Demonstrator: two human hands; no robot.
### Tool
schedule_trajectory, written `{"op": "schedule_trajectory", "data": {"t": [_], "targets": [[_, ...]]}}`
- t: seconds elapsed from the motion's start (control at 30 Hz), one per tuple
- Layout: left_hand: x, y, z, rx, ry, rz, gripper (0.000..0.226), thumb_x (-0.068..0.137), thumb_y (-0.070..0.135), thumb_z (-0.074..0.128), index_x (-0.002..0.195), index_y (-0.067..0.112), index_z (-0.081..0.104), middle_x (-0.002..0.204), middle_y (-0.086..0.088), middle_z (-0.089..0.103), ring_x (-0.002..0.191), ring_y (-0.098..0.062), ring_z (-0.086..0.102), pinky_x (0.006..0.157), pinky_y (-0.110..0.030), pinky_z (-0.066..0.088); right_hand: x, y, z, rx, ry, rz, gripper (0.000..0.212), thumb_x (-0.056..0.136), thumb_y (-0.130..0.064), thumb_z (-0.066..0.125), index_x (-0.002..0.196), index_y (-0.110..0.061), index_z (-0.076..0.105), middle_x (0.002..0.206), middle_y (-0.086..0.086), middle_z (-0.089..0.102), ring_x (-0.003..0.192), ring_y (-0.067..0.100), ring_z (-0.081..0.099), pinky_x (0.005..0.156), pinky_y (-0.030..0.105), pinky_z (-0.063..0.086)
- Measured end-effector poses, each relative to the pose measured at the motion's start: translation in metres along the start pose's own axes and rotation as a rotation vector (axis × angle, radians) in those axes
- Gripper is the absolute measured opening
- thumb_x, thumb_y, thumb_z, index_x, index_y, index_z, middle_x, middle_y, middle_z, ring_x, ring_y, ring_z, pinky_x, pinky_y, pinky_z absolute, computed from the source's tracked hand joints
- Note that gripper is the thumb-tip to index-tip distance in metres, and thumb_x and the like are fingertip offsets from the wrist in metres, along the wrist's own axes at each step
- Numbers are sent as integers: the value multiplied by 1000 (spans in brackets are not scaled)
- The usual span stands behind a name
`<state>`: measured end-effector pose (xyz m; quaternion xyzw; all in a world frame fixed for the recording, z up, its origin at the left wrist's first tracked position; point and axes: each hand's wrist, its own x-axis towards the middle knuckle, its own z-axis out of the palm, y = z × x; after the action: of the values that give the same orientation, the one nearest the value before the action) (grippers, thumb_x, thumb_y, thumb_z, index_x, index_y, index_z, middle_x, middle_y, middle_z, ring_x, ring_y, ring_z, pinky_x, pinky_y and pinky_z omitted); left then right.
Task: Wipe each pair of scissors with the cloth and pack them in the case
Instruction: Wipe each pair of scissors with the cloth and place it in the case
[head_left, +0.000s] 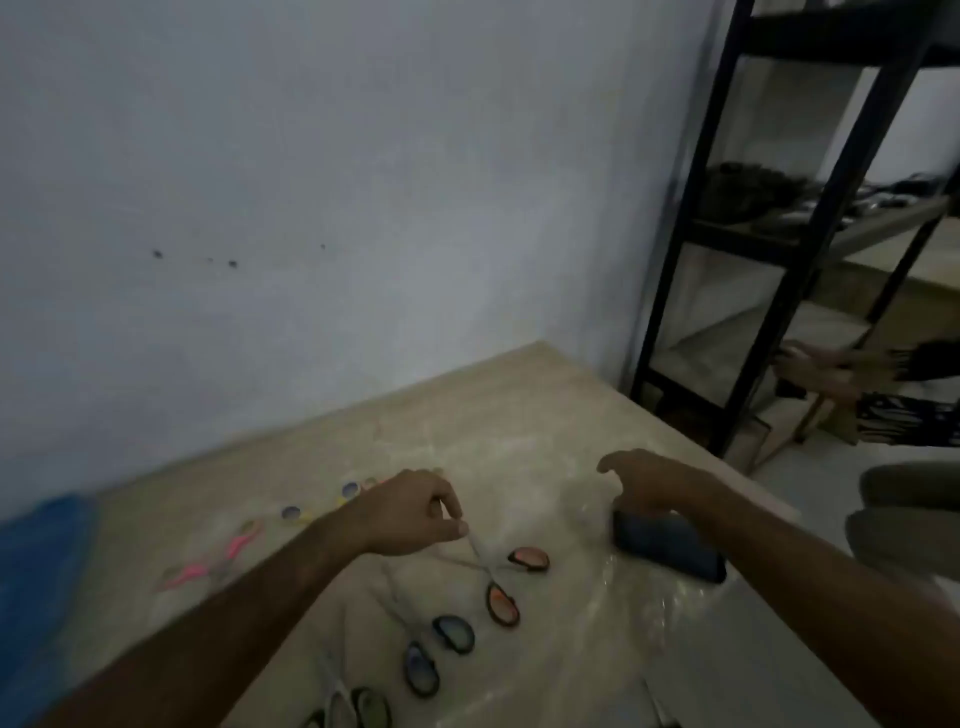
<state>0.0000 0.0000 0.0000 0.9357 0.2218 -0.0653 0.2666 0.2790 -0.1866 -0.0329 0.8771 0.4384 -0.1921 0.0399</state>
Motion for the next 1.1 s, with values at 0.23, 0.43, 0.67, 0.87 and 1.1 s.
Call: {"op": "schedule_trajectory", "data": {"t": [0.23,0.43,0.67,0.87,1.1], "targets": [[10,17,109,174,82,-168,55,82,58,69,95,5,67,91,-23,65,84,-34,66,68,-41,53,10,39,60,-27,97,16,23,93,-34,59,104,-14,55,110,11,60,99,31,58,84,37,47],[21,15,139,96,161,-248,67,68,74,70,68,9,53,59,-1,34,48,-15,35,46,-29,29,7,47,74,106,266,-31,38,86,-48,70,101,-15,62,102,7,59,90,25,59,77,37,52],[26,28,136,-133,142,-319,49,73,42,84,55,16,47,45,3,42,42,-12,42,45,-25,30,5,38,89,238,307,-155,44,97,-39,59,136,-22,47,110,5,63,90,22,61,78,37,53],[32,24,142,-232,221,-314,38,65,33,85,75,-2,75,63,-17,70,51,-19,60,49,-29,42,12,35,109,8,494,-136,45,92,-66,45,90,-22,55,100,2,47,92,21,48,84,39,47],[27,18,146,-589,236,-262,16,77,14,86,82,1,79,73,-14,77,55,-18,70,60,-28,61,12,34,119,96,741,-204,37,97,-44,57,72,-18,50,68,-1,50,65,19,49,62,38,47]]}}
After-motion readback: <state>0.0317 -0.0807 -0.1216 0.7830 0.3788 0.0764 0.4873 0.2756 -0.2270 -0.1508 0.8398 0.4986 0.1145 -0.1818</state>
